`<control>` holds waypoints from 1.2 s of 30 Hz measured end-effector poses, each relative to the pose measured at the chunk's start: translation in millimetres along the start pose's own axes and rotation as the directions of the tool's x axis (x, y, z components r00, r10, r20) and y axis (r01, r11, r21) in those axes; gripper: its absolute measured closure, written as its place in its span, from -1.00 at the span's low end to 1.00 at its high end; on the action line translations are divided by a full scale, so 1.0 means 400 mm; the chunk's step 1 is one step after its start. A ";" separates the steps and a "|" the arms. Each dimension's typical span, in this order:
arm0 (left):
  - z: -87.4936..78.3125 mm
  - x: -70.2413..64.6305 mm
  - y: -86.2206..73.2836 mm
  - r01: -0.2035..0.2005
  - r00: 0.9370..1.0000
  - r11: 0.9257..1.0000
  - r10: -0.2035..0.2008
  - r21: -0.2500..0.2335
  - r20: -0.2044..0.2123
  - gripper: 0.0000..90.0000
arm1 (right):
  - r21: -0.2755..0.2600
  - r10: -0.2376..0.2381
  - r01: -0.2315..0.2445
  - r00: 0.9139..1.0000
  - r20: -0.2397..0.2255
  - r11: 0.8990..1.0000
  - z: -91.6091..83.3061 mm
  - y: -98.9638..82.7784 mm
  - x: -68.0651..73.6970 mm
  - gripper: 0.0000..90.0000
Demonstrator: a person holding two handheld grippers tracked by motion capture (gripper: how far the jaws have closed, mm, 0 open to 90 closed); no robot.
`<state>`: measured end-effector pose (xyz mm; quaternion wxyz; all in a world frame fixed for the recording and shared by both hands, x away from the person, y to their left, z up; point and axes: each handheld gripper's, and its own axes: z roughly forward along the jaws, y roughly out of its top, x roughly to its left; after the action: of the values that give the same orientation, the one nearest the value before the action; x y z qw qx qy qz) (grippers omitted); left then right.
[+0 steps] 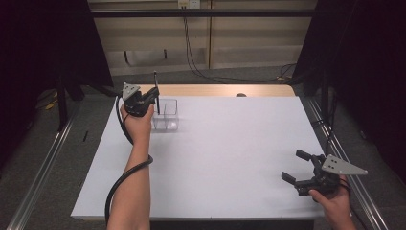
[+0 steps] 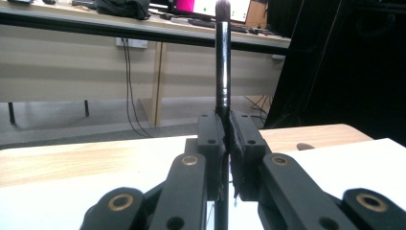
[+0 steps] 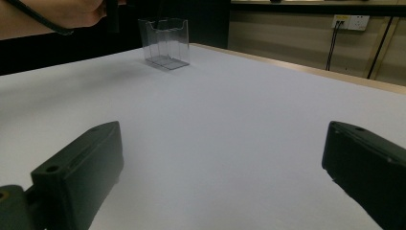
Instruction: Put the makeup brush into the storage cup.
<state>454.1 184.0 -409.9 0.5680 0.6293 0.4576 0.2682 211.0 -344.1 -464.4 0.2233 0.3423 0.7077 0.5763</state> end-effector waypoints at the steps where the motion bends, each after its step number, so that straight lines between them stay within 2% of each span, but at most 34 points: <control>1: 0.000 0.000 -0.001 0.004 1.000 1.000 -0.004 -0.005 0.000 0.87 | -0.001 0.000 0.000 1.000 -0.001 1.000 0.000 0.000 0.000 -1.00; 36: -0.013 -0.003 -0.022 -0.002 1.000 1.000 0.002 0.013 -0.012 0.87 | -0.002 0.001 -0.001 1.000 -0.001 1.000 -0.002 0.000 0.001 -1.00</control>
<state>446.8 184.7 -416.9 0.5608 0.6319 0.4621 0.2696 210.3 -344.4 -464.0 0.2228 0.3421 0.7071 0.5774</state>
